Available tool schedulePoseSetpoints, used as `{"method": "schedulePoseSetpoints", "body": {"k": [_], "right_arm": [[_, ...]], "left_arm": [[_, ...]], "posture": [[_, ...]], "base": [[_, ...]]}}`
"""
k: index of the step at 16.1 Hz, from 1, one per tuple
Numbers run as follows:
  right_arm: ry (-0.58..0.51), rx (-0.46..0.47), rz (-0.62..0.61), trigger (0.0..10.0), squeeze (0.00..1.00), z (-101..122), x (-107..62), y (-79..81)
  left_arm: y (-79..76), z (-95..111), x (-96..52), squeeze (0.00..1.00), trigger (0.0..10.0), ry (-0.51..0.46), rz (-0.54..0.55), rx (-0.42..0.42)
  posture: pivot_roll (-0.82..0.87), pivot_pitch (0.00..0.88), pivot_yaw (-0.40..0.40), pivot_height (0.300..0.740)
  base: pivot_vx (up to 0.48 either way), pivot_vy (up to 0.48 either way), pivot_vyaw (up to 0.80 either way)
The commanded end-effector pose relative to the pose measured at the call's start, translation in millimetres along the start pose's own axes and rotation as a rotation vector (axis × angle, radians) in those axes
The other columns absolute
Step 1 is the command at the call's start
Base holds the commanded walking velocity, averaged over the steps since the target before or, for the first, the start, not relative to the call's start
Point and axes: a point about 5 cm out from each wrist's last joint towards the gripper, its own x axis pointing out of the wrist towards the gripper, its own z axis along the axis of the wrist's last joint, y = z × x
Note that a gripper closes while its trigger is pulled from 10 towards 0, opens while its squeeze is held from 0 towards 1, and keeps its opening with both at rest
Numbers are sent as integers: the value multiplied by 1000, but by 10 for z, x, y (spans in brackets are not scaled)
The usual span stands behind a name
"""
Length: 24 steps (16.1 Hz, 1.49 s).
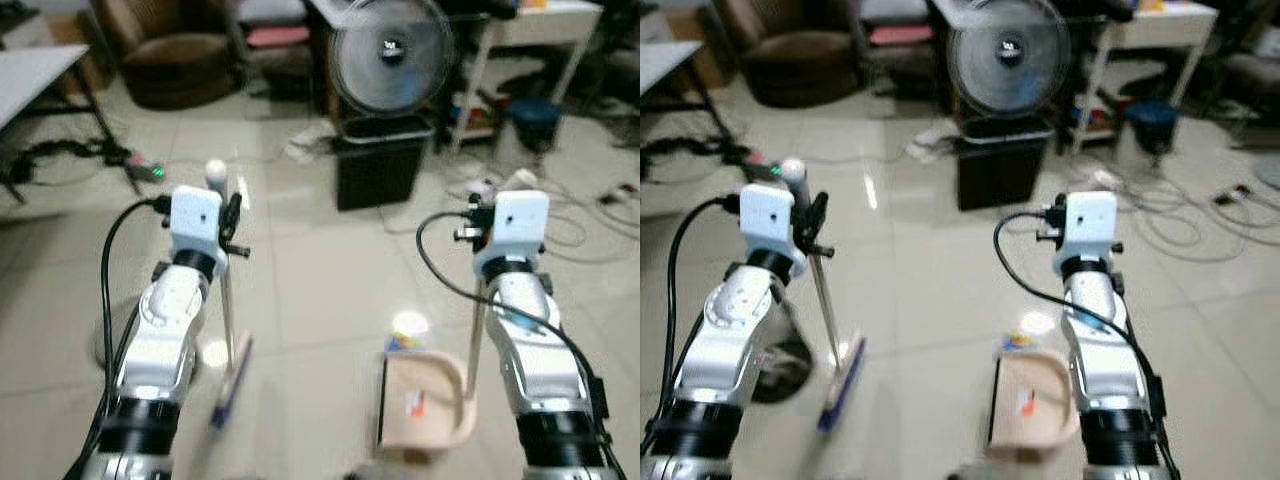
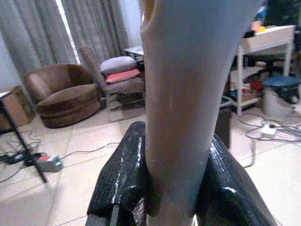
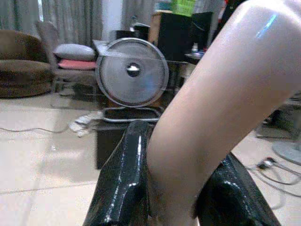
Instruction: Sweep floor
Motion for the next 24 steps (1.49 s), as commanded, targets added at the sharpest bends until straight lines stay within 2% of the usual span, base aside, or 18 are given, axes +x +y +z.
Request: {"method": "schedulePoseSetpoints", "body": {"k": [1, 5, 8, 12, 17, 24], "right_arm": [[-19, 20, 12, 10000, 0, 53, 1, 17], [-13, 18, 39, 10000, 0, 41, -12, 63], [-5, 16, 33, 10000, 0, 21, -21, 37], [18, 74, 25, 10000, 0, -4, -27, 19], [26, 95, 30, 10000, 0, -14, -33, 14], [32, 79, 36, 10000, 0, -39, -45, 4]], "left_arm": [[11, 38, 22, 0, 10000, -16, 1, 18], [-37, 20, 24, 0, 10000, -16, -12, 34], [-11, 37, 28, 0, 10000, -37, 5, -17], [28, 64, 27, 0, 10000, -69, 10, -11], [31, 13, 11, 0, 10000, -59, 1, -14], [9, -24, 20, 0, 10000, -49, -5, -16]], "posture": [[-91, 0, 25, 740], [-91, 0, 22, 740], [-94, 0, 24, 740], [-94, 0, 23, 740], [-92, 0, 20, 740], [-95, 0, 25, 740]], "base": [[0, -480, 0], [0, -448, 0], [0, 0, 0], [0, 0, 0], [330, 0, -453], [411, 0, 0]]}}
